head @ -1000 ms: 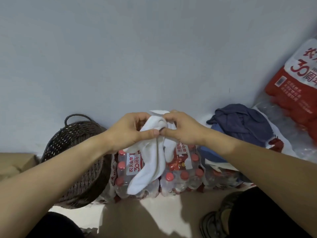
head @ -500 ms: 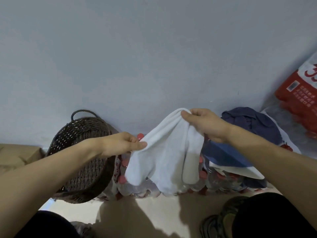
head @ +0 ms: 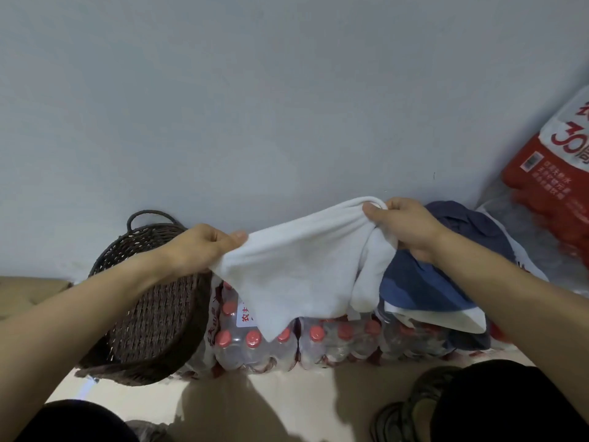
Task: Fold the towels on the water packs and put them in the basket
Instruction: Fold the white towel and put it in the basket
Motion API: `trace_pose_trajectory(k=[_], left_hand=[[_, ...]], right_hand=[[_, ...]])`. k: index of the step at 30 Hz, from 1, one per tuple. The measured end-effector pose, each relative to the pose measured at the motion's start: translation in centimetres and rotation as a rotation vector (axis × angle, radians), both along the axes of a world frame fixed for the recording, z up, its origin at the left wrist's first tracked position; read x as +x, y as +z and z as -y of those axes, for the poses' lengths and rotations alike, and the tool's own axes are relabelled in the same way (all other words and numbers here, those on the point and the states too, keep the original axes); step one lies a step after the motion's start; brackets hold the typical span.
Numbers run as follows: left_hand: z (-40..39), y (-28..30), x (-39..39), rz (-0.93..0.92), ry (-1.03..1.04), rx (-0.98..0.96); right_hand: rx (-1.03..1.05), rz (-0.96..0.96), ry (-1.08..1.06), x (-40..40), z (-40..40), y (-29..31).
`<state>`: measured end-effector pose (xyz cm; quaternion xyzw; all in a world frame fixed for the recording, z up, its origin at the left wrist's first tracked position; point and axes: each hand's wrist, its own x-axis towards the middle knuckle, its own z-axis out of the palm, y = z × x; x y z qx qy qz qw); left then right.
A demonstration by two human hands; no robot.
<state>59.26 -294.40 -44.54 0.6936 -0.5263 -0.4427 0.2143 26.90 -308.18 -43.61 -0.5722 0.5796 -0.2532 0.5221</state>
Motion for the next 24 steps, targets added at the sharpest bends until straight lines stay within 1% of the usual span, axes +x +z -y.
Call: trace_pose_trajectory(k=[1, 4, 5, 6, 7, 10, 11, 13, 15, 16, 18, 19, 21, 22, 23, 24], left_hand=[[0.0, 0.3, -0.2, -0.053, 0.025, -0.012], [0.1, 1.2, -0.8, -0.328, 0.085, -0.022], [0.0, 1.3, -0.9, -0.368, 0.072, -0.023], [-0.1, 1.4, -0.9, -0.355, 0.051, -0.03], [0.0, 1.3, -0.8, -0.304, 0.04, -0.04], [0.2, 1.1, -1.0, -0.07, 0.069, -0.095], [0.3, 1.1, -1.1, -0.022, 0.089, -0.119], [0.4, 1.2, -1.5, 0.033, 0.142, -0.178], [0.6, 1.3, -1.7, 0.043, 0.206, -0.233], [0.6, 1.5, -1.8, 0.005, 0.231, -0.252], [0.6, 2.1, -2.1, -0.141, 0.247, -0.267], [0.6, 2.4, -2.3, -0.213, 0.234, -0.269], [0.5, 3.0, -3.0, -0.332, 0.184, -0.265], [0.5, 3.2, -3.5, -0.383, 0.162, -0.261], [0.5, 3.4, -3.9, -0.433, 0.146, -0.257], [0.5, 3.5, -4.4, -0.478, 0.13, -0.252]], right_hand=[[0.008, -0.015, 0.003, -0.1, 0.1, 0.0], [0.075, -0.108, 0.058, -0.4, 0.1, -0.1], [0.099, -0.141, 0.078, -0.4, 0.0, -0.1], [0.119, -0.168, 0.093, -0.5, 0.0, -0.3], [0.138, -0.195, 0.107, -0.5, -0.1, -0.4], [0.207, -0.279, 0.17, -0.5, -0.3, -0.6], [0.236, -0.306, 0.203, -0.5, -0.4, -0.7], [0.297, -0.393, 0.299, -0.4, -0.6, -0.8], [0.338, -0.543, 0.433, -0.3, -0.9, -0.8], [0.341, -0.623, 0.501, -0.1, -1.1, -0.7], [0.331, -0.76, 0.616, 0.5, -1.7, -0.3], [0.302, -0.828, 0.682, 1.1, -2.1, 0.0], [0.183, -0.967, 0.825, 2.2, -2.8, 0.3], [0.116, -0.978, 0.876, 2.8, -3.1, 0.4], [0.074, -0.92, 0.917, 3.4, -3.5, 0.5], [0.06, -0.806, 0.948, 4.0, -4.0, 0.6]])
